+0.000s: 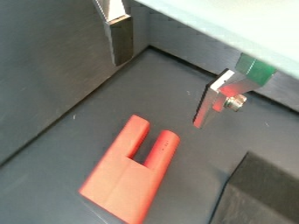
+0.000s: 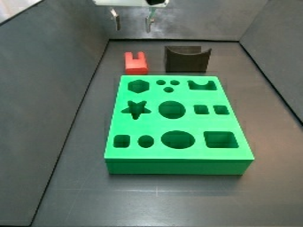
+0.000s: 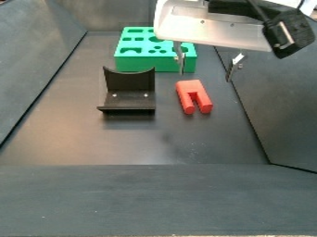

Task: Pick up the square-circle object. Move up. Rotate the square-circle object. Place the square-circle object on the fixture. Regrasp the square-circle object. Move to above the board. Insert the square-circle object.
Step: Rotate the square-circle object.

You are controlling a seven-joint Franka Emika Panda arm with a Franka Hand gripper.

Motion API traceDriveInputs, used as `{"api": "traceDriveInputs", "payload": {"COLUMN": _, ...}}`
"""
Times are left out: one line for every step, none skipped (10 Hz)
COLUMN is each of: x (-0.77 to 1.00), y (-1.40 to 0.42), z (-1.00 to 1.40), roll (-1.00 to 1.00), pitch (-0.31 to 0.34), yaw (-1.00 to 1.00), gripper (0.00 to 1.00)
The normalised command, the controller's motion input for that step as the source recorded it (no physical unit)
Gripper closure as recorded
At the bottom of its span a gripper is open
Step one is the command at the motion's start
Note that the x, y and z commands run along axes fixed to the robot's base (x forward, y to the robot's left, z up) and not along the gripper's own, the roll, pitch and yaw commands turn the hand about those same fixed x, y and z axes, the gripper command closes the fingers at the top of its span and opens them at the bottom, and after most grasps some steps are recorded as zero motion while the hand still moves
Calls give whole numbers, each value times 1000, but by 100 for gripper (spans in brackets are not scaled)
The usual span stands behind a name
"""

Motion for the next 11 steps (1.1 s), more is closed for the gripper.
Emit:
{"api": "traceDriveInputs", "payload": {"x": 35, "y": 3, "z": -37, "roll": 14, "pitch": -34, "yaw": 608, "gripper": 0}}
{"api": "traceDriveInputs", "payload": {"x": 34, "y": 3, "z": -38, "roll": 14, "pitch": -33, "yaw": 401, "gripper": 0}}
{"api": "traceDriveInputs", "payload": {"x": 33, "y": 2, "z": -38, "roll": 14, "pitch": -33, "yaw": 224, "gripper": 0}}
{"api": "traceDriveInputs", "payload": {"x": 0, "y": 0, "z": -1000, "roll": 0, "pitch": 0, "yaw": 0, "gripper": 0}}
{"api": "traceDriveInputs", "payload": {"x": 7, "y": 2, "z": -1000, "roll": 3, "pitch": -10, "yaw": -56, "gripper": 0}}
{"api": "traceDriveInputs", "payload": {"x": 16, "y": 6, "z": -1000, "roll": 11, "pitch": -27, "yaw": -55, "gripper": 0}}
{"api": "traceDriveInputs", "payload": {"x": 22, "y": 14, "z": -1000, "roll": 20, "pitch": -28, "yaw": -46, "gripper": 0}}
{"api": "traceDriveInputs", "payload": {"x": 27, "y": 18, "z": -1000, "roll": 25, "pitch": -27, "yaw": -40, "gripper": 0}}
{"api": "traceDriveInputs", "payload": {"x": 36, "y": 23, "z": -1000, "roll": 34, "pitch": -20, "yaw": -31, "gripper": 0}}
{"api": "traceDriveInputs", "payload": {"x": 43, "y": 27, "z": -981, "roll": 41, "pitch": -16, "yaw": -28, "gripper": 0}}
{"api": "traceDriveInputs", "payload": {"x": 44, "y": 28, "z": -847, "roll": 48, "pitch": -16, "yaw": -27, "gripper": 0}}
